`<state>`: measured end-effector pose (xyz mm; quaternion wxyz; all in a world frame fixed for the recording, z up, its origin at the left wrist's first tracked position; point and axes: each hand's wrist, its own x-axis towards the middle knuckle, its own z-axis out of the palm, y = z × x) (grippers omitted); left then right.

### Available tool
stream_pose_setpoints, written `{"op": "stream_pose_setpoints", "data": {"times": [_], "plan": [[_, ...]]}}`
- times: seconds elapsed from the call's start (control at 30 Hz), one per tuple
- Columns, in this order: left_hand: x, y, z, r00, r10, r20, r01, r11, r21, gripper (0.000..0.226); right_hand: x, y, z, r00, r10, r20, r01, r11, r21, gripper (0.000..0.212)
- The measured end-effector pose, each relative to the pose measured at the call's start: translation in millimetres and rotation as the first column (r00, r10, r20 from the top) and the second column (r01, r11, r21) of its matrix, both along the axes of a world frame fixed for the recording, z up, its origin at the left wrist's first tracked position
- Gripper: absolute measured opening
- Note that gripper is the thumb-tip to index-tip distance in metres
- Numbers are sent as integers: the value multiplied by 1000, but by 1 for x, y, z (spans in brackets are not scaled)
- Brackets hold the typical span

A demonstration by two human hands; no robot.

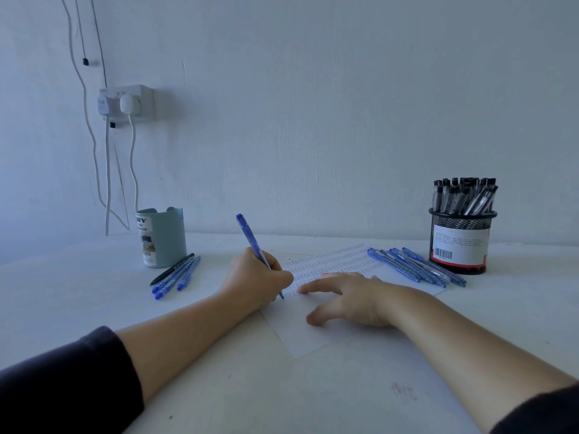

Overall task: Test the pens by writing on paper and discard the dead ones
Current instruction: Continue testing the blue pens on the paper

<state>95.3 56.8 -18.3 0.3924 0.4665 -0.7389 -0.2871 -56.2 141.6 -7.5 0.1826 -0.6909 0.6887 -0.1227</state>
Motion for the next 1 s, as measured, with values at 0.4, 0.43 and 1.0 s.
{"op": "stream_pose_setpoints", "data": {"times": [0.4, 0.43, 1.0], "plan": [[16, -11, 20, 765, 141, -628, 77, 949, 307, 23, 0, 1, 1, 1000, 8, 30, -8, 1000, -3, 52], [16, -11, 20, 773, 155, -616, 59, 948, 313, 17, 0, 1, 1, 999, 7, 34, -7, 1000, -3, 52], [15, 2, 24, 790, 58, -610, 144, 950, 277, 24, 0, 0, 0, 998, -1, 59, 1, 1000, -9, 50]]}}
